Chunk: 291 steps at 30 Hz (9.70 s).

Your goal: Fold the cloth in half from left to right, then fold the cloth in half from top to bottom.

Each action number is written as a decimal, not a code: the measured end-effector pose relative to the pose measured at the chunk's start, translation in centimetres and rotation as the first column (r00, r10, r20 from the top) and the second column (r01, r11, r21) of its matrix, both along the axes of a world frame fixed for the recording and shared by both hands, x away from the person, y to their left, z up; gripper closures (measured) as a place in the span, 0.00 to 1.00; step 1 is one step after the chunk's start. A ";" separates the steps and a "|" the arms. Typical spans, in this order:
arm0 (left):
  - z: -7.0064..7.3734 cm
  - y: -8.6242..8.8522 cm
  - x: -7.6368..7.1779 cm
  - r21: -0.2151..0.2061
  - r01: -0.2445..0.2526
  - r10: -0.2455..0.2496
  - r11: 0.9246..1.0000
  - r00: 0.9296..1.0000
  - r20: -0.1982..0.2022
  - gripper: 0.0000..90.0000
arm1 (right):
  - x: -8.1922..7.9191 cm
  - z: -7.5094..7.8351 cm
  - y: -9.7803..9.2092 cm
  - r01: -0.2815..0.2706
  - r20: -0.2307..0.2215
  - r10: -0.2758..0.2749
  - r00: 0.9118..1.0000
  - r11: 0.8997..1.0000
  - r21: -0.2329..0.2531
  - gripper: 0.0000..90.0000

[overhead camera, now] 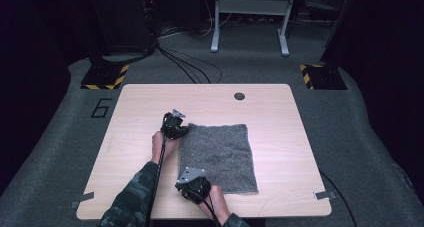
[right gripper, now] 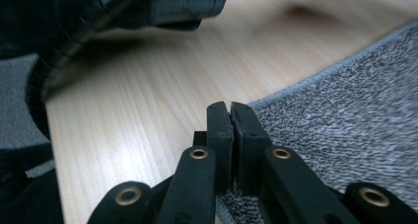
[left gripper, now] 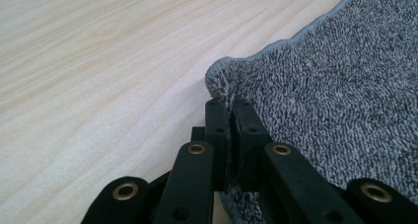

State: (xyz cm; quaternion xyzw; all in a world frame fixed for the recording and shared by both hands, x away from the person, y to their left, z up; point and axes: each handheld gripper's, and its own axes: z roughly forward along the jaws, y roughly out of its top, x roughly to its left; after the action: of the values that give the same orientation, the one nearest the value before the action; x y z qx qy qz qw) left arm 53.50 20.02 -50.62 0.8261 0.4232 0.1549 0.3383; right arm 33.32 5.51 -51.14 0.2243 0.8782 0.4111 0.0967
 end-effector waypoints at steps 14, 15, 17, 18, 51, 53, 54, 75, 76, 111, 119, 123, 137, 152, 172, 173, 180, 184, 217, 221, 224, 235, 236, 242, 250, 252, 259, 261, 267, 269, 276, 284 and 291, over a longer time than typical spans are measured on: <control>2.3 1.0 0.1 0.050 0.008 -0.007 0.999 1.000 -0.012 0.96 | -0.5 2.2 -0.3 -0.007 0.038 0.005 0.999 0.998 0.068 0.97; 2.4 1.1 0.2 0.049 0.003 -0.002 0.999 1.000 -0.013 0.96 | -0.4 2.1 -0.3 -0.012 0.037 0.009 0.999 0.997 0.070 0.97; 2.6 1.3 0.3 0.044 -0.007 0.008 0.999 1.000 -0.019 0.96 | -0.3 2.2 -0.3 -0.014 0.034 0.011 0.999 0.997 0.073 0.97; 2.7 1.4 0.3 0.051 -0.005 0.006 0.999 1.000 -0.017 0.95 | -0.3 2.3 -0.3 -0.014 0.037 0.011 0.999 0.997 0.076 0.97; 8.2 -1.6 2.2 0.213 0.013 -0.001 0.977 0.998 -0.057 0.95 | -0.6 6.2 -2.9 0.068 0.128 -0.094 0.987 0.978 0.197 0.97; 8.0 -2.5 2.5 0.203 0.030 -0.017 0.979 0.998 -0.064 0.95 | -0.7 6.0 -3.5 0.078 0.139 -0.107 0.985 0.977 0.196 0.97; 8.0 -2.8 2.6 0.203 0.033 -0.020 0.979 0.998 -0.065 0.95 | -0.8 5.9 -3.8 0.084 0.138 -0.112 0.984 0.978 0.191 0.97; 5.8 -10.1 3.3 0.188 0.125 -0.113 0.974 0.991 -0.072 0.95 | -0.9 2.8 -8.8 0.188 0.084 -0.199 0.976 0.974 0.130 0.97; 5.7 -10.2 3.4 0.187 0.127 -0.115 0.974 0.991 -0.071 0.95 | -0.8 2.7 -8.9 0.185 0.087 -0.196 0.977 0.975 0.124 0.97; 5.2 -8.7 2.7 0.078 0.111 -0.108 0.991 0.993 -0.050 0.27 | -2.2 -0.1 -16.5 0.357 -0.007 -0.357 0.934 0.933 0.044 0.70; 3.1 -5.8 2.6 0.130 0.057 -0.047 0.990 0.996 -0.075 0.25 | 0.7 1.1 -15.7 0.382 -0.012 -0.382 0.924 0.922 0.066 0.38; 2.0 -5.4 2.4 0.140 0.046 -0.036 0.989 0.996 -0.079 0.24 | 2.6 0.8 -14.2 0.377 0.006 -0.377 0.926 0.926 0.001 0.28; -0.2 -4.7 0.5 0.117 0.044 -0.034 0.992 0.996 -0.086 0.22 | 2.5 -1.0 -14.3 0.385 -0.015 -0.388 0.922 0.918 -0.097 0.28; 0.4 -4.0 -1.6 0.063 0.071 -0.066 0.995 0.995 -0.071 0.20 | 3.1 1.8 -15.9 0.349 -0.072 -0.352 0.933 0.936 -0.048 0.28; 0.0 -2.9 1.2 0.053 -0.006 0.010 0.999 0.997 -0.079 0.20 | 19.8 1.9 -11.9 0.435 -0.056 -0.441 0.896 0.895 -0.095 0.44; 0.0 -2.9 1.2 0.068 -0.001 0.006 0.998 0.996 -0.084 0.20 | 20.3 1.8 -11.9 0.445 -0.058 -0.452 0.890 0.889 -0.107 0.45; 0.4 -2.4 1.3 0.053 -0.016 0.020 0.998 0.997 -0.070 0.21 | 21.2 0.8 -13.3 0.491 -0.040 -0.503 0.863 0.856 -0.159 0.53; 1.0 -2.3 1.6 0.030 -0.018 0.020 0.999 0.997 -0.070 0.21 | 21.1 1.4 -13.6 0.481 -0.051 -0.488 0.871 0.870 -0.111 0.58; 0.2 -5.5 0.7 0.055 0.127 -0.122 0.990 0.989 -0.080 0.95 | 21.0 0.5 -12.4 0.415 -0.127 -0.434 0.892 0.897 -0.148 0.97; 0.5 -5.3 0.9 0.055 0.122 -0.118 0.991 0.991 -0.060 0.95 | 21.0 0.8 -12.5 0.421 -0.095 -0.436 0.895 0.896 -0.141 0.97; 0.9 -5.1 0.9 0.038 0.108 -0.107 0.993 0.994 -0.037 0.95 | 21.0 1.1 -12.4 0.430 -0.067 -0.440 0.895 0.894 -0.127 0.97; 3.4 -4.6 0.9 0.011 0.092 -0.092 0.996 0.995 0.047 0.95 | 20.9 4.1 -12.5 0.445 0.028 -0.444 0.896 0.894 -0.059 0.98; 3.6 -4.6 1.0 0.016 0.095 -0.096 0.995 0.994 0.046 0.95 | 21.0 4.3 -12.5 0.441 0.027 -0.440 0.897 0.895 -0.061 0.98; 4.4 -4.4 1.4 0.010 0.086 -0.087 0.996 0.993 0.074 0.95 | 21.3 5.3 -12.5 0.442 0.046 -0.440 0.897 0.896 -0.045 0.98; 6.2 -4.1 2.5 0.002 0.072 -0.071 0.997 0.991 0.115 0.95 | 21.8 6.9 -12.2 0.445 0.072 -0.443 0.894 0.895 -0.026 0.98; 6.6 -4.1 2.6 0.009 0.074 -0.074 0.997 0.990 0.124 0.96 | 21.9 7.3 -12.2 0.439 0.094 -0.435 0.895 0.898 -0.018 0.98; 7.8 -4.1 2.7 -0.009 0.071 -0.068 0.997 0.984 0.164 0.95 | 22.2 8.6 -12.4 0.420 0.141 -0.415 0.899 0.907 -0.011 0.98; 8.3 -4.0 2.8 -0.008 0.076 -0.073 0.997 0.981 0.178 0.95 | 22.3 9.1 -12.5 0.415 0.164 -0.409 0.898 0.910 -0.007 0.98; 9.3 -3.8 2.9 -0.019 0.070 -0.065 0.997 0.974 0.216 0.95 | 22.6 10.5 -12.4 0.415 0.196 -0.409 0.891 0.910 0.011 0.98; 9.7 -3.7 2.8 -0.026 0.066 -0.059 0.997 0.971 0.233 0.95 | 22.5 10.9 -12.3 0.411 0.213 -0.404 0.889 0.912 0.015 0.98; 10.2 -3.7 1.1 -0.033 0.105 -0.094 0.994 0.962 0.258 0.95 | 21.0 11.2 -12.8 0.387 0.230 -0.388 0.893 0.921 0.049 0.98; 9.3 -4.0 -0.4 -0.042 0.153 -0.139 0.987 0.961 0.239 0.95 | 18.8 9.9 -13.6 0.355 0.240 -0.355 0.904 0.934 0.042 0.97; 8.5 -4.2 -1.5 -0.054 0.175 -0.160 0.983 0.964 0.214 0.95 | 17.3 8.9 -14.1 0.336 0.241 -0.336 0.911 0.941 0.044 0.97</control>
State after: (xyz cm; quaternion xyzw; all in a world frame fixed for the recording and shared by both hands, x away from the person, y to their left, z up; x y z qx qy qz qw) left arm 52.03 15.86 -42.13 0.8252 0.3194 0.1963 0.4225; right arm 50.57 -8.59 -42.22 0.3195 0.8075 0.4137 0.2733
